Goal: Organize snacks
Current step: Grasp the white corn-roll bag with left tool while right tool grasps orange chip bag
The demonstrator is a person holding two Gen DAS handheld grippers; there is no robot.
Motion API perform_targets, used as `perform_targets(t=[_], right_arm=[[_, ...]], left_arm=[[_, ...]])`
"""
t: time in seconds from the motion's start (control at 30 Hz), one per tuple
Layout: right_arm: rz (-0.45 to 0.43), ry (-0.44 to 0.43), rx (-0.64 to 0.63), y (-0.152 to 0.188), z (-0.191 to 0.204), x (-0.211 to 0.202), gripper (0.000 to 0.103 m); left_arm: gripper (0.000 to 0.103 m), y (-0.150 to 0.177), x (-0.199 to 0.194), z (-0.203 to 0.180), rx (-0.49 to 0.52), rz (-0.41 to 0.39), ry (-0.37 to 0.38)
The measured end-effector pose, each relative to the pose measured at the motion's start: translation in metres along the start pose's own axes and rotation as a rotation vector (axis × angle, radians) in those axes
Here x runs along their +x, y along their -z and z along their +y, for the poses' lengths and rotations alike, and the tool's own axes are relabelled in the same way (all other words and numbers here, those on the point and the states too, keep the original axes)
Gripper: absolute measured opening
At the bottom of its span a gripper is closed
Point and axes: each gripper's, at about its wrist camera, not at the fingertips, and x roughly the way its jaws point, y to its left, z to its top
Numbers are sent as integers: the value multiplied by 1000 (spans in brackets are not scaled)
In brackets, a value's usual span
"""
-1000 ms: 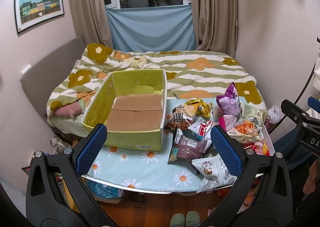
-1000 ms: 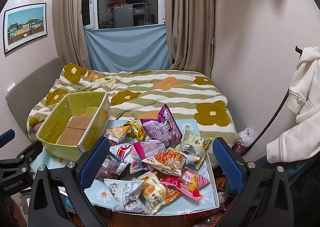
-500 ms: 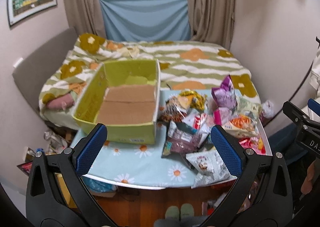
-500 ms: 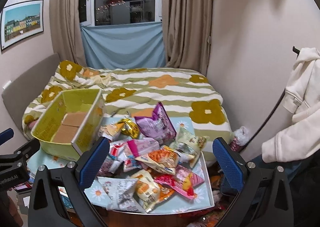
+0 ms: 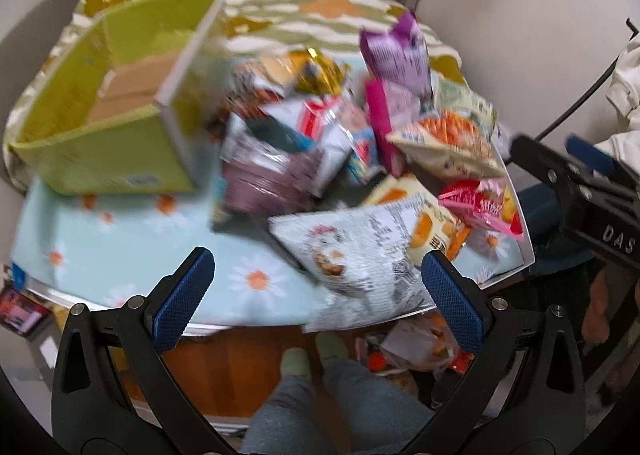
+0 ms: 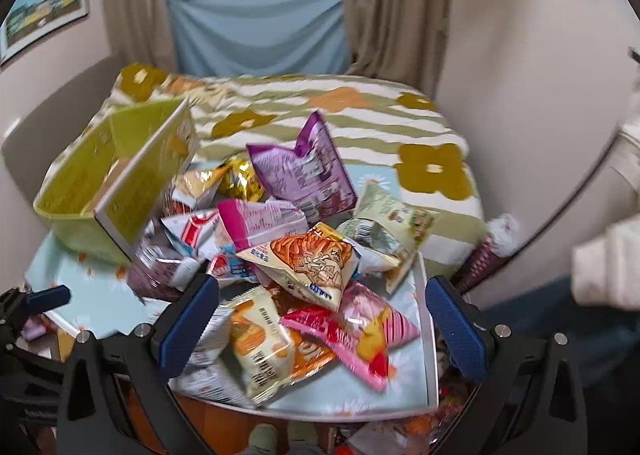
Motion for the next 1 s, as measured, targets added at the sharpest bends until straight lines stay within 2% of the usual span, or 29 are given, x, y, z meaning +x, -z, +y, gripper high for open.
perform_targets(t=[0.13, 0.3, 0.4, 0.53, 0.57, 0.9, 0.97, 1.0], right_arm=[[0, -61, -121, -1, -9, 34, 103], [-4, -131, -318, 3, -9, 67, 103], [10, -169, -403, 3, -7, 85, 103], [25, -211, -458, 3, -7, 101, 103], [25, -216, -468, 2, -6, 104, 103], [64, -283, -549, -2, -1, 134, 103], [79, -306, -548, -2, -2, 139, 98], [94, -323, -546, -1, -2, 141, 90]], left_arm=[[103, 8, 33, -15, -19, 36, -5], [97, 13, 63, -26, -34, 77, -9], [87, 16, 76, -29, -59, 100, -8], [67, 19, 86, -33, -86, 124, -10], [65, 21, 88, -34, -86, 127, -16], [62, 25, 87, -40, -56, 123, -67], [62, 24, 87, -48, -46, 120, -75], [62, 22, 88, -48, -43, 119, -77]])
